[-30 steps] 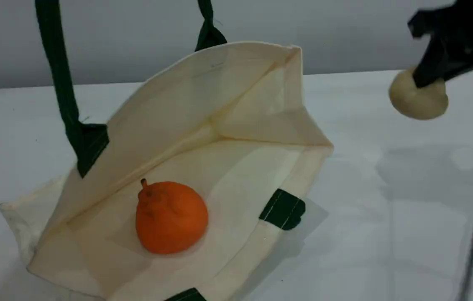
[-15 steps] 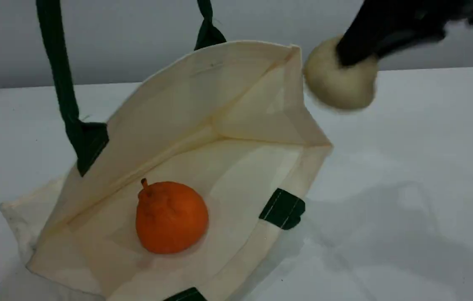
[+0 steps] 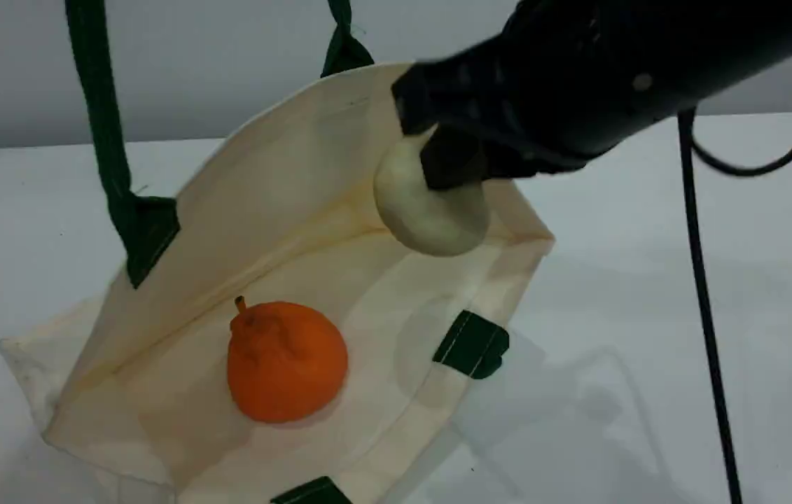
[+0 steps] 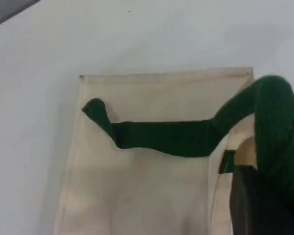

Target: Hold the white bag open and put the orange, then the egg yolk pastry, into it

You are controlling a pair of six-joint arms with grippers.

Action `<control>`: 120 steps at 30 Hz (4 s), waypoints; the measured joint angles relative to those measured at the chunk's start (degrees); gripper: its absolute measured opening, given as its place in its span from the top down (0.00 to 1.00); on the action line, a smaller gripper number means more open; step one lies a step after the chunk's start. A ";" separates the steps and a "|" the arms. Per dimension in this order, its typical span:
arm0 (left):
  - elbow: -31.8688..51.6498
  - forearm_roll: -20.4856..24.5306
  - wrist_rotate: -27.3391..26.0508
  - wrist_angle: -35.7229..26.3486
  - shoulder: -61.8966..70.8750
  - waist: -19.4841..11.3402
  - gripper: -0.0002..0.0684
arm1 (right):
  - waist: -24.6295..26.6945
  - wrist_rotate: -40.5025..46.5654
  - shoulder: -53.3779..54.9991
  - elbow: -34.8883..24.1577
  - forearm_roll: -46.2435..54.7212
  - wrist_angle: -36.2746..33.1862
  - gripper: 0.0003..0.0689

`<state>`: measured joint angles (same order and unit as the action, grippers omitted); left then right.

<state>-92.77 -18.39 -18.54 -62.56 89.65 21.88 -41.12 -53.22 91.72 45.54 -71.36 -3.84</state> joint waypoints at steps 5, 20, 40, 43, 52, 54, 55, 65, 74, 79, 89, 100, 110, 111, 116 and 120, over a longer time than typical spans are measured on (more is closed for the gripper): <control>0.00 -0.24 0.00 0.00 0.00 0.00 0.87 | -3.94 0.16 4.76 1.06 -1.96 3.84 0.95; 0.00 -2.66 -0.27 -1.57 0.00 0.00 0.87 | -9.17 0.47 17.60 11.81 -1.66 9.92 0.95; 0.00 -4.47 -1.16 -3.86 0.00 0.00 0.87 | -9.13 0.30 26.62 18.90 -0.57 20.35 0.95; 0.00 -4.47 -1.16 -3.86 0.00 0.00 0.87 | -9.07 0.70 27.72 18.97 -0.57 21.65 0.95; 0.00 -4.47 -1.16 -3.89 0.00 0.00 0.87 | -9.07 0.71 28.62 23.23 2.04 19.13 0.94; 0.00 -4.47 -1.16 -4.21 0.00 0.00 0.87 | -9.07 0.71 29.48 24.16 2.38 18.51 0.94; 0.00 -4.47 -1.16 -4.50 0.00 0.00 0.87 | -9.12 0.71 29.87 24.22 2.58 18.38 0.94; 0.00 -4.27 -1.16 -4.61 0.00 0.00 0.87 | -9.12 0.66 31.18 24.76 2.55 16.56 0.87; 0.00 -4.14 -1.59 -4.61 0.00 0.00 0.87 | -9.12 -0.67 30.45 24.69 2.59 13.70 0.42; 0.00 -4.08 -1.99 -4.50 0.00 0.00 0.87 | -9.12 -3.23 27.45 24.55 2.47 10.03 0.34; 0.00 -2.36 -1.99 -4.48 0.00 0.00 0.87 | -4.01 -5.00 20.06 17.54 2.52 0.93 0.33; 0.04 -2.41 -1.99 -3.15 0.00 0.00 0.87 | 2.42 -4.93 3.21 3.56 3.43 -5.70 0.33; 0.04 -2.33 -2.42 -3.55 0.00 0.00 0.87 | 2.42 -2.06 -10.22 0.41 7.85 -15.66 0.33; 0.04 -2.11 -2.42 -3.79 0.00 0.00 0.87 | 2.42 -1.18 -10.88 0.41 9.22 -16.77 0.33; 0.06 0.80 -2.42 -4.76 0.00 0.00 0.81 | 2.42 6.08 -11.79 0.41 17.32 -23.51 0.33; 0.06 0.15 -3.99 -4.91 0.00 0.00 0.61 | 2.42 12.54 -11.79 0.41 23.54 -28.37 0.33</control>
<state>-92.71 -18.24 -22.52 -67.46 89.65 21.88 -38.70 -40.68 79.92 45.96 -47.83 -32.21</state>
